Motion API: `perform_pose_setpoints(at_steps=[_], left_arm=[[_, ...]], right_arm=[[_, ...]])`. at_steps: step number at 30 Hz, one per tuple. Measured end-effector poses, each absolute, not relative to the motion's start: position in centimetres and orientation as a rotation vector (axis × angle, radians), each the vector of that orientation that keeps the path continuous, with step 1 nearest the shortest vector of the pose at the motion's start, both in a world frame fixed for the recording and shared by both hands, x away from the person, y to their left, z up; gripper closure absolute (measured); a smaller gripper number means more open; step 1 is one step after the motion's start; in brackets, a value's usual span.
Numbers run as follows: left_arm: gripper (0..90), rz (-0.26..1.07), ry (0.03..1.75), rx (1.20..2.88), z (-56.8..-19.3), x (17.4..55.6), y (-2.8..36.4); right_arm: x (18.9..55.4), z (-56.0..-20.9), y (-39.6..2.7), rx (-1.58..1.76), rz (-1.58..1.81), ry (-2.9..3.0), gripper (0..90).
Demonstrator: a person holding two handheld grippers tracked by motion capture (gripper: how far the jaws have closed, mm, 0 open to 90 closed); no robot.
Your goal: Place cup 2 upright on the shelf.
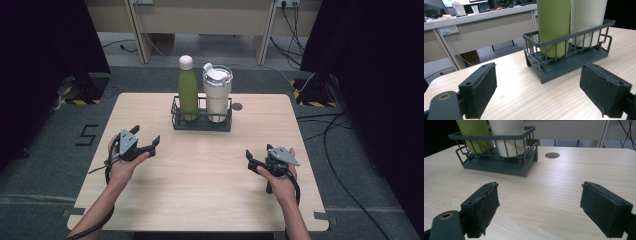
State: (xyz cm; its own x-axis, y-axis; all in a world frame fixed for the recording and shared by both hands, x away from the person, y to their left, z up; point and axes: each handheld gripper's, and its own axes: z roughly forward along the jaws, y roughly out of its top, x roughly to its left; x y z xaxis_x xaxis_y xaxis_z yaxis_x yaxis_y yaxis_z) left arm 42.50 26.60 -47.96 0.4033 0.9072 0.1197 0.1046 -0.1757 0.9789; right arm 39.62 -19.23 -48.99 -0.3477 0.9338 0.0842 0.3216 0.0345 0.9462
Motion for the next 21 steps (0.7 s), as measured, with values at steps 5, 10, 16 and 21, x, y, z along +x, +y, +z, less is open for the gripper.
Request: perform_pose_setpoints(at_steps=[5, 10, 16, 21], left_arm=[[13.6, 0.933, 0.925, 1.602, -48.6, 41.9, 27.1], [13.5, 0.916, 0.945, 1.608, -49.4, 41.2, 27.7], [13.5, 0.91, 0.95, 1.616, -49.8, 40.8, 27.9], [13.6, 0.902, 0.959, 1.613, -50.2, 40.6, 27.9]], right_arm=[[39.6, -49.0, -19.2, 1.279, 1.324, 1.724, 15.0], [39.6, -49.0, -19.2, 1.278, 1.323, 1.722, 15.0], [39.6, -49.1, -19.1, 1.28, 1.323, 1.726, 15.0], [39.6, -49.1, -19.1, 1.278, 1.322, 1.726, 15.0]])
